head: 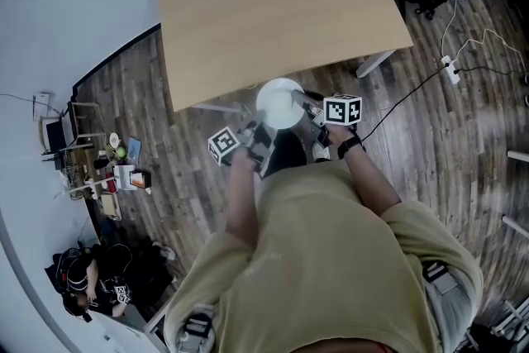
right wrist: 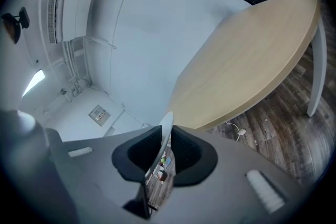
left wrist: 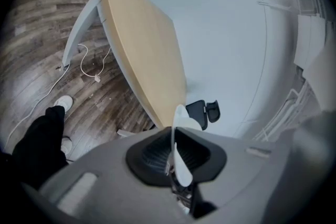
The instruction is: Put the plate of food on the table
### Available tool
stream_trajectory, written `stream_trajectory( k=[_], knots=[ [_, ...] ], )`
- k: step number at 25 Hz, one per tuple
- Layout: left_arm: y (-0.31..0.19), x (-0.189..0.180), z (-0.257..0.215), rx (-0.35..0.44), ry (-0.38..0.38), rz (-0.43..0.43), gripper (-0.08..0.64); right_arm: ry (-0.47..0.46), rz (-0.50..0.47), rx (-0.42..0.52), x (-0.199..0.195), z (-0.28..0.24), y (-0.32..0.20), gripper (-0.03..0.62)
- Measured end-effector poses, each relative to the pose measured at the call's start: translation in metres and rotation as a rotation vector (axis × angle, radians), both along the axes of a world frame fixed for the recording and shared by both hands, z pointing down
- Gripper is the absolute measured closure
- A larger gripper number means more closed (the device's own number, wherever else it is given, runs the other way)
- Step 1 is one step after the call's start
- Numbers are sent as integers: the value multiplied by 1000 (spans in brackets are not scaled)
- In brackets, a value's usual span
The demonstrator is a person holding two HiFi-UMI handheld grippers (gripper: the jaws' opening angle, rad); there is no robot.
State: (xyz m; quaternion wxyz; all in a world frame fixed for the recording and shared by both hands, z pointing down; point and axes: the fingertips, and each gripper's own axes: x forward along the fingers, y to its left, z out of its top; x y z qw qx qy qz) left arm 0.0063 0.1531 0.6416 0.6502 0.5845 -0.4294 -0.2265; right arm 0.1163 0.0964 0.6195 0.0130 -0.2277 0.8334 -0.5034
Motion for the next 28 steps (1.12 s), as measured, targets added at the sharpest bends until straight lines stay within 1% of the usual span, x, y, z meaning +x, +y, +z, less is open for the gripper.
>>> stream_trajectory(
  k=[4, 8, 11, 16, 20, 22, 26, 28],
  knots=[
    [-34, -21, 0, 17, -78, 29, 540, 74, 1, -10, -18, 15, -33, 541],
    [-76, -52, -2, 24, -137, 45, 540, 108, 3, -18, -51, 13, -72, 534],
    [-107, -71, -2, 29, -175, 73, 538, 139, 2, -28, -69, 18, -101, 526],
    [-154, -103, -1, 51, -197, 117, 538, 141, 32, -36, -102, 21, -148, 526],
    [-179, -124, -3, 64, -204, 149, 535, 128, 74, -44, -121, 18, -169, 531],
    [-195, -135, -6, 70, -210, 156, 534, 122, 76, -55, -130, 15, -181, 534],
    [-215, -138, -2, 72, -258, 182, 529, 150, 80, -69, -132, 22, -197, 528],
    [-233, -139, -1, 81, -266, 189, 526, 155, 87, -69, -133, 24, -216, 525]
  ],
)
